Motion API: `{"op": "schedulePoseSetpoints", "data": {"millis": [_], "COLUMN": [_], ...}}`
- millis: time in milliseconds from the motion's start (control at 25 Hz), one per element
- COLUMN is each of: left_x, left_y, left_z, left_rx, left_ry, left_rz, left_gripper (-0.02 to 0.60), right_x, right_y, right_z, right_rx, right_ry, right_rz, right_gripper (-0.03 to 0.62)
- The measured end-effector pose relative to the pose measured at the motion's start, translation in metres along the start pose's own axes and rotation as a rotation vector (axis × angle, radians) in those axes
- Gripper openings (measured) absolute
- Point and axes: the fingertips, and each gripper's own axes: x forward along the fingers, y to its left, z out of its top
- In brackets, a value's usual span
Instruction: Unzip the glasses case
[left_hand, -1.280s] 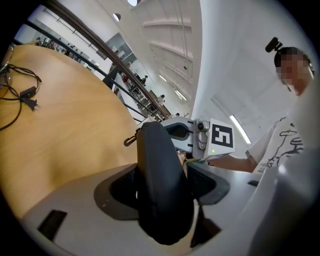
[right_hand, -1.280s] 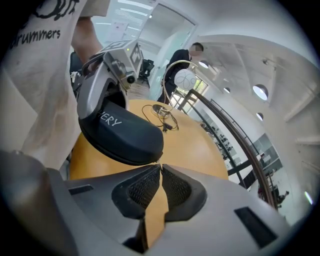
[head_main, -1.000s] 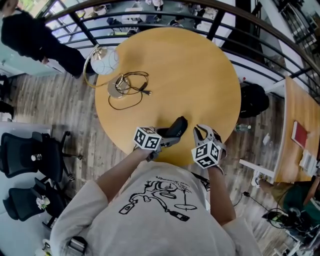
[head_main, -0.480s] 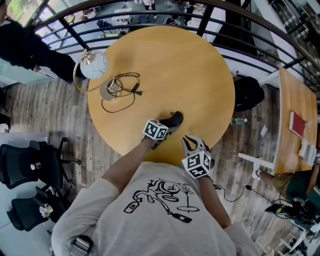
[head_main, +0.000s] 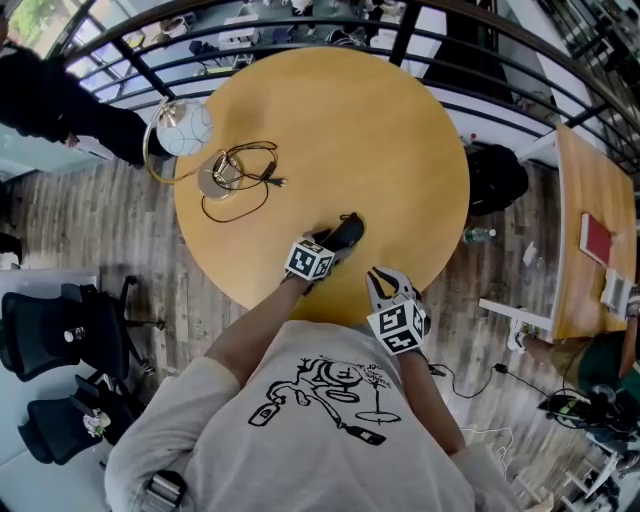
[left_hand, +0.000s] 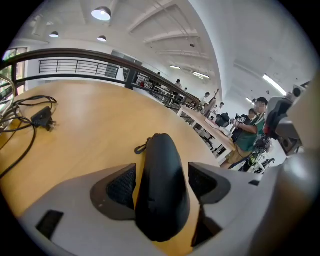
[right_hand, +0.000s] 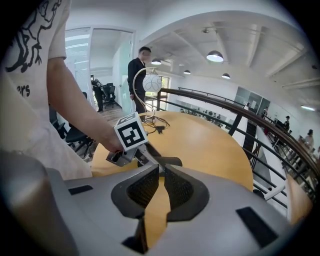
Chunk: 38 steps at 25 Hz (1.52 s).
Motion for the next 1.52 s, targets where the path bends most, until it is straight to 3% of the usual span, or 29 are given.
{"op": "schedulePoseSetpoints", "data": {"millis": [280,440,520,640,760,1000,1280,1520], "left_x": [-0.055,-0.108,-0.140,-0.187,-0.222,-0.258,-0.262,-0.261], "left_y": [0.026,0.007,-0.015,-0.049,-0.081,-0.121,-0.143,-0.138], "left_z": [0.011,0.034,0.056,0.091,0.117,0.137,0.138,0.130], "left_rx": [-0.031,-0.054,-0.066,-0.059,-0.038,0.057,0.109,0.100], "left_ry": [-0.135,-0.274,-0.377,-0.520,-0.605,-0.642,-0.642,-0.629], "left_rz": [0.118,0.102,0.077,0.066,0.048,0.053,0.051,0.071], "left_gripper": [0.321,0.308,0.235,0.068,0.014,0.009,0.009,0.009], "right_x": [-0.001,-0.009,-0.016,-0.030,-0.044,-0.074,-0.088,-0.089], "right_y": [-0.006,-0.010,-0.009,-0.007,0.000,0.015,0.032,0.037], "right_z": [0.019,0.049,0.064,0.091,0.115,0.146,0.154,0.155], "right_rx": [0.089,0.161,0.195,0.232,0.250,0.236,0.211,0.196], "right_ry": [-0.091,-0.208,-0.267,-0.349,-0.412,-0.503,-0.546,-0.541], "right_rz": [-0.006,-0.005,0.007,0.027,0.055,0.044,0.024,0.009], "right_gripper": [0.026,0.026,0.026,0.026,0.026,0.025,0.023,0.021]}}
